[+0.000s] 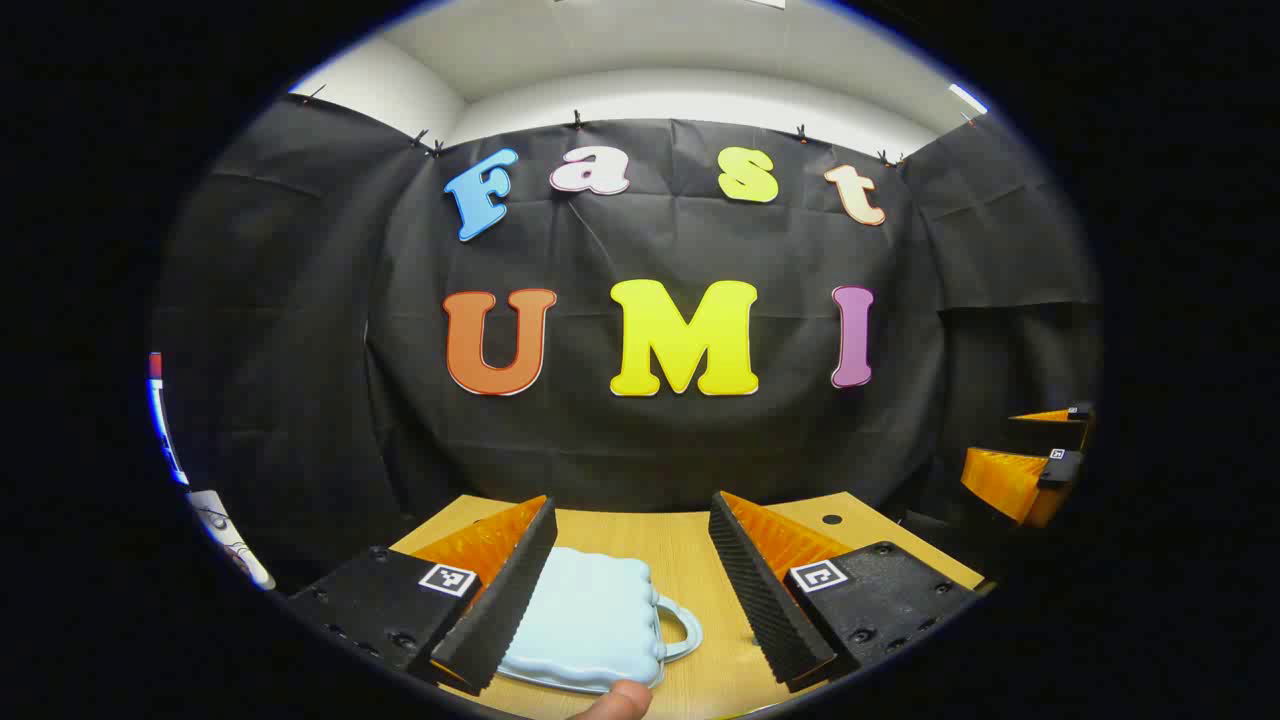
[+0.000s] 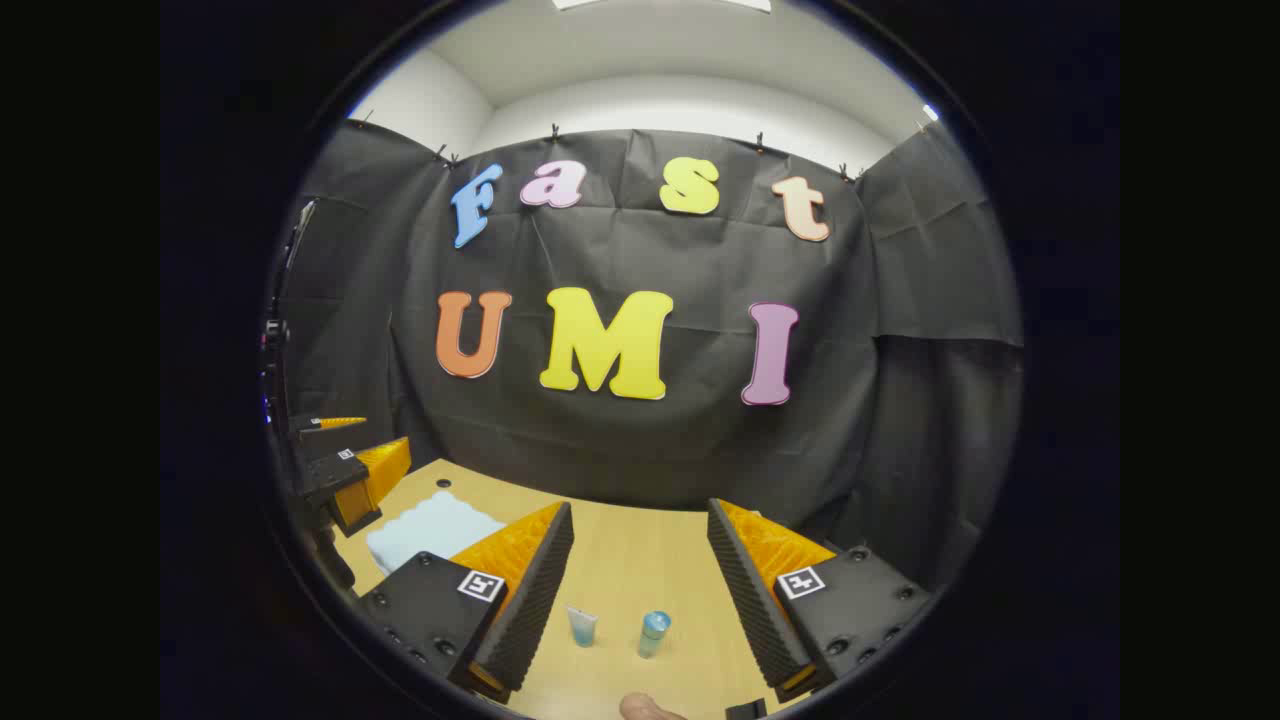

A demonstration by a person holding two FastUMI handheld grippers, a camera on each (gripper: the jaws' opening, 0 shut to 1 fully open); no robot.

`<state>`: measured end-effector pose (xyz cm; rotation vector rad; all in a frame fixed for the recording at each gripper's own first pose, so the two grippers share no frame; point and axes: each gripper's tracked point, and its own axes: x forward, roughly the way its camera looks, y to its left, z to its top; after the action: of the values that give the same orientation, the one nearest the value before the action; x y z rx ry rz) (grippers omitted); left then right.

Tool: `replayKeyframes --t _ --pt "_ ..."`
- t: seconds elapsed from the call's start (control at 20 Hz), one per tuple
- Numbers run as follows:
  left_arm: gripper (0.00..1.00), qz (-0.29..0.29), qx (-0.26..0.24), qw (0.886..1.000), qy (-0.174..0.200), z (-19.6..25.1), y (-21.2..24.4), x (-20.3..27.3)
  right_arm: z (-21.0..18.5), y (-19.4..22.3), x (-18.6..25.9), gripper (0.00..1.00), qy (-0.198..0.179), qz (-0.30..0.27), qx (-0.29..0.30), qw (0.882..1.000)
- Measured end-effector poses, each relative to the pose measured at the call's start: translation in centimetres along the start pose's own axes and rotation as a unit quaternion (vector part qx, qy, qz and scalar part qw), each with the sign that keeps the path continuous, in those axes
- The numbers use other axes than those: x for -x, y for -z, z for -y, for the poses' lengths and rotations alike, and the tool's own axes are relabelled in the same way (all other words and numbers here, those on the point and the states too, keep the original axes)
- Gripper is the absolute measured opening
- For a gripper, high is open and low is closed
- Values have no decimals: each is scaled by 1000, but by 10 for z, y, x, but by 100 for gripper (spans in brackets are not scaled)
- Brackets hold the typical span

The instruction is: First open the suitcase, pack the skin care products into it, and then close the suitcase.

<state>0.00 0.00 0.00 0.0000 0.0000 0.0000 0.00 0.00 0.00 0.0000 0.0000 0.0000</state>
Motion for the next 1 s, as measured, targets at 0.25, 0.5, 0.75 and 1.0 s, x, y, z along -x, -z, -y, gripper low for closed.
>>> replayKeyframes --t 0.25,0.5,0.75,1.0 --pt "98 -1 7 1000 0 8 0 -5 8 4 -6 80 -2 -4 6 1000" --pt "98 -3 3 1000 3 19 1 -8 22 5 -9 80 6 -5 -2 1000" --pt "98 12 -7 1000 9 23 -5 -5 35 6 -8 80 19 -3 -9 1000" --pt "98 3 -10 1000 7 27 1 -7 42 11 -7 80 22 -7 -7 1000"
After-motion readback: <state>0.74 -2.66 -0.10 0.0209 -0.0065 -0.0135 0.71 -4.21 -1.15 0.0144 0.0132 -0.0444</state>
